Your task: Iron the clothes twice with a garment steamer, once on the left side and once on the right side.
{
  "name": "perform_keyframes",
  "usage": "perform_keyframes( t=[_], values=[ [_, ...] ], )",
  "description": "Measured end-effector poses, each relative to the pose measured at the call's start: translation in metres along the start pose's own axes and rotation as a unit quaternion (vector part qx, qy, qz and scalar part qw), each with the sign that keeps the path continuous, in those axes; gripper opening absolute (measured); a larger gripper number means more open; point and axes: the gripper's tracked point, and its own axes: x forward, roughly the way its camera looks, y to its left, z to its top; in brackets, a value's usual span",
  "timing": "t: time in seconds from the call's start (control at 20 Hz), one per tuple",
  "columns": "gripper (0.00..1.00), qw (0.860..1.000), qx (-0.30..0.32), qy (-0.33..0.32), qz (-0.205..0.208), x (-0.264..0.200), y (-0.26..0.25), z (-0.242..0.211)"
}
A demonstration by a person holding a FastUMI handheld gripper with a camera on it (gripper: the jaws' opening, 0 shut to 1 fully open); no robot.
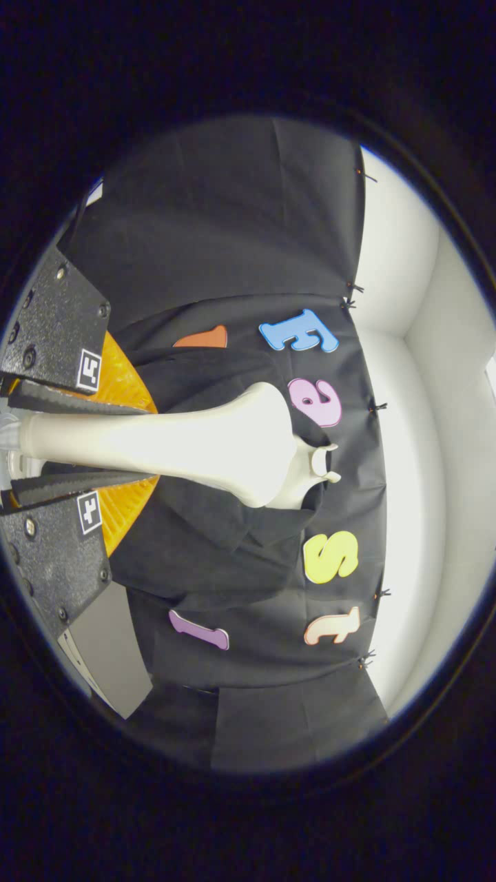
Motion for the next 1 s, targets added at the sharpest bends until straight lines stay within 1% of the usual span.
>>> perform_keyframes(
  t=[0.1,0.25,0.45,0.6,1.0],
  values=[
    [0.39,1.0,0.004,-0.003,0.004,0.004,0.009,0.013],
    [0.39,1.0,-0.002,-0.01,-0.003,0.015,0.017,0.032],
    [0.39,1.0,-0.013,-0.014,-0.011,0.03,0.037,0.043],
    [0.39,0.999,-0.028,-0.008,-0.014,0.039,0.055,0.036],
    [0.39,0.997,-0.057,0.025,-0.038,0.065,0.08,0.001]
  ],
)
